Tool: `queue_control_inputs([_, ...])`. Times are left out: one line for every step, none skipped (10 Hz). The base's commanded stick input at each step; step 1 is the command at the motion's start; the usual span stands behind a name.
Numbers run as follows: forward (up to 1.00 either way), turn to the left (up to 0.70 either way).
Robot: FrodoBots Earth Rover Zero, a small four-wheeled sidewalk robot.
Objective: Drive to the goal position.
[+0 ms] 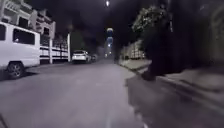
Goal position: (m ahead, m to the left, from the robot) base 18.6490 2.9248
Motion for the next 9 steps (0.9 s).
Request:
queue_control_inputs([0.5, 0.0])
queue_control_inputs([0.5, 0.0])
queue_control_inputs([0.5, 0.0])
queue_control_inputs([0.5, 0.0])
queue_control_inputs([0.5, 0.0])
queue_control_inputs([0.5, 0.0])
queue_control_inputs([0.5, 0.0])
queue_control_inputs([0.5, 0.0])
queue_control_inputs([0.5, 0.0])
